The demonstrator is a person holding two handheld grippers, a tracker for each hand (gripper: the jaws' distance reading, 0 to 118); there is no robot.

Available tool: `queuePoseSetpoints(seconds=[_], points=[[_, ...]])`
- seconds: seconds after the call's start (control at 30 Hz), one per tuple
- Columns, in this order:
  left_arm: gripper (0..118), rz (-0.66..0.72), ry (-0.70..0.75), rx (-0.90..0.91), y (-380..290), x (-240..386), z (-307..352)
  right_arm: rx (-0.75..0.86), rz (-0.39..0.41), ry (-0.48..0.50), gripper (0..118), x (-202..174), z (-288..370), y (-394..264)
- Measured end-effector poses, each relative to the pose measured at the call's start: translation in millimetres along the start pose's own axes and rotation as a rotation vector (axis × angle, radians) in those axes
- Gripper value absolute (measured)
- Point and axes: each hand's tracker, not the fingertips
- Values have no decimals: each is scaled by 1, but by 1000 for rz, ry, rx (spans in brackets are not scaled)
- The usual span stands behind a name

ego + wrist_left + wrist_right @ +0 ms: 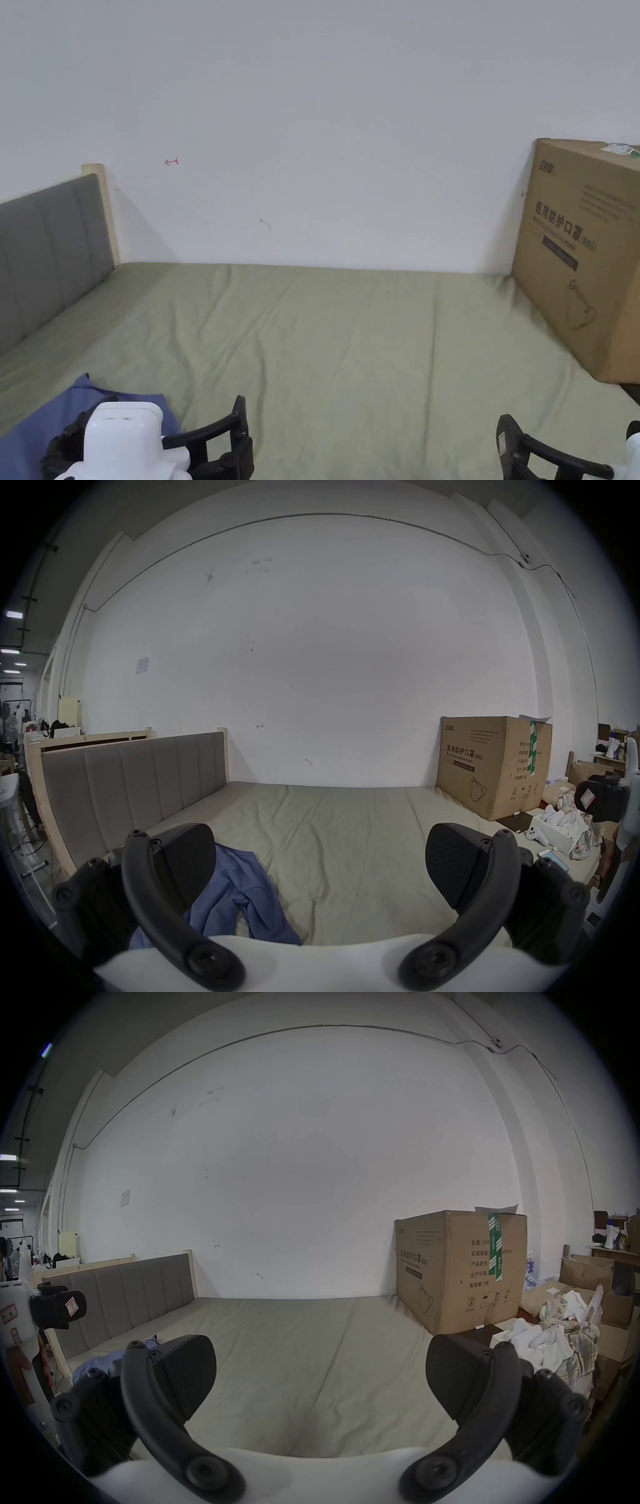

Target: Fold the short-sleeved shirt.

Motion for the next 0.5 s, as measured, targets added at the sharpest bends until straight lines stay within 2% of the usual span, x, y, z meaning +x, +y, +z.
queuePoseSetpoints(seconds=[0.13, 0.17, 0.2, 0.23, 0.27, 0.3, 0.33, 0.37, 0.43, 0.5], points=[[117, -3, -8, 1, -1, 2, 4, -4, -8, 20, 118, 2, 3, 0], [110, -6, -10, 17, -1, 3, 7, -6, -20, 35, 117, 3, 5, 0], [89, -32, 16, 43, 0, 5, 9, 4, -26, 48, 112, 3, 7, 0], [32, -81, 70, 49, -1, 10, 9, 20, -14, 36, 81, 0, 10, 0], [0, -96, 102, 49, -4, 11, 9, 30, 24, -57, 29, -3, 10, -1], [0, -75, 52, 51, -4, 10, 11, 41, 32, -97, 0, -4, 11, -2], [0, -71, -5, 26, -4, 9, 11, 40, -4, -19, 0, -1, 13, -3], [0, -76, -4, 10, -5, 9, 11, 23, -28, 18, 0, 0, 13, -3], [0, -96, 13, 21, -9, 9, 13, 22, 17, -28, 0, -5, 15, -5], [0, -112, 29, 19, -12, 4, 16, 17, 38, -21, 0, -5, 15, -4]])
